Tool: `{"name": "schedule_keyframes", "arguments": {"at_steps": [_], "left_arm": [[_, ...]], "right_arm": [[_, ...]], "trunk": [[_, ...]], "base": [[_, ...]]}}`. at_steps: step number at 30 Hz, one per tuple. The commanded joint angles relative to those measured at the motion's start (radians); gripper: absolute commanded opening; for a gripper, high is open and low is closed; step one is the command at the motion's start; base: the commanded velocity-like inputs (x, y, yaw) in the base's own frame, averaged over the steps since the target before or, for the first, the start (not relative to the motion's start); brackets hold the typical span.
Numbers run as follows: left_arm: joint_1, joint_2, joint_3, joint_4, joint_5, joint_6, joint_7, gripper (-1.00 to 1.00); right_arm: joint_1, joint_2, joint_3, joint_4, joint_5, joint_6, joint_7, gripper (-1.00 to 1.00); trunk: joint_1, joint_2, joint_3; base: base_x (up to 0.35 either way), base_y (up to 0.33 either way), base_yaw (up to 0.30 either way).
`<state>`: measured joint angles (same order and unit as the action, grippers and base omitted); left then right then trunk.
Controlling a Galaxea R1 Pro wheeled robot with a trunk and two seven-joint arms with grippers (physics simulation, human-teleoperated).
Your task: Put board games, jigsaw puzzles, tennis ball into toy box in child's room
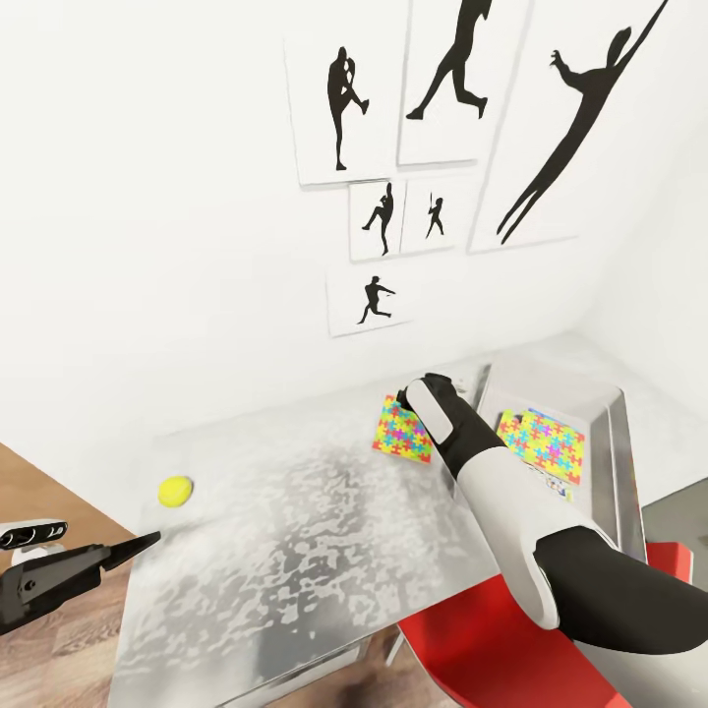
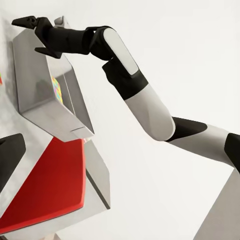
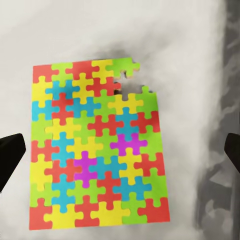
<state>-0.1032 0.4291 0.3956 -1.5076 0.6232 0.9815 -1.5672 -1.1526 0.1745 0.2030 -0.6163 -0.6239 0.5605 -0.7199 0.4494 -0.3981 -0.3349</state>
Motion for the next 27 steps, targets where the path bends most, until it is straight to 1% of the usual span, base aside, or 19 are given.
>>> {"name": "schedule_keyframes", "arguments": {"at_steps": [1, 3, 5, 6, 9, 22, 27], "left_arm": [[0.000, 0.000, 0.000, 0.000, 0.000, 0.011, -0.004, 1.00], [0.000, 0.000, 0.000, 0.000, 0.000, 0.011, -0.004, 1.00], [0.000, 0.000, 0.000, 0.000, 0.000, 0.011, -0.004, 1.00], [0.000, 0.000, 0.000, 0.000, 0.000, 0.011, -0.004, 1.00], [-0.001, 0.000, 0.000, 0.000, 0.000, 0.010, -0.004, 1.00], [0.000, 0.000, 0.000, 0.000, 0.000, 0.011, -0.004, 1.00], [0.000, 0.000, -0.001, 0.000, 0.000, 0.011, -0.004, 1.00]], "right_arm": [[-0.001, 0.000, 0.004, -0.001, -0.005, 0.004, -0.007, 1.00], [-0.001, 0.000, 0.011, -0.002, -0.005, 0.004, -0.007, 1.00], [-0.001, 0.000, 0.039, -0.003, -0.005, 0.004, -0.007, 1.00], [-0.001, 0.000, 0.047, -0.003, -0.005, 0.004, -0.007, 1.00], [-0.001, 0.000, 0.057, -0.004, -0.005, 0.004, -0.007, 1.00], [-0.001, 0.000, 0.064, -0.009, -0.005, 0.003, -0.007, 1.00], [-0.001, 0.000, 0.064, -0.009, -0.005, 0.003, -0.007, 1.00]], "trunk": [[0.001, -0.002, -0.002], [0.001, -0.002, -0.002], [0.001, -0.002, -0.002], [0.001, -0.002, -0.002], [0.001, -0.002, -0.002], [0.001, -0.002, -0.002], [0.001, -0.002, -0.002]], "base": [[0.000, 0.000, 0.000], [0.000, 0.000, 0.000], [0.000, 0.000, 0.000], [0.000, 0.000, 0.000], [0.000, 0.000, 0.000], [0.000, -0.002, 0.000], [0.000, -0.095, 0.074]]}}
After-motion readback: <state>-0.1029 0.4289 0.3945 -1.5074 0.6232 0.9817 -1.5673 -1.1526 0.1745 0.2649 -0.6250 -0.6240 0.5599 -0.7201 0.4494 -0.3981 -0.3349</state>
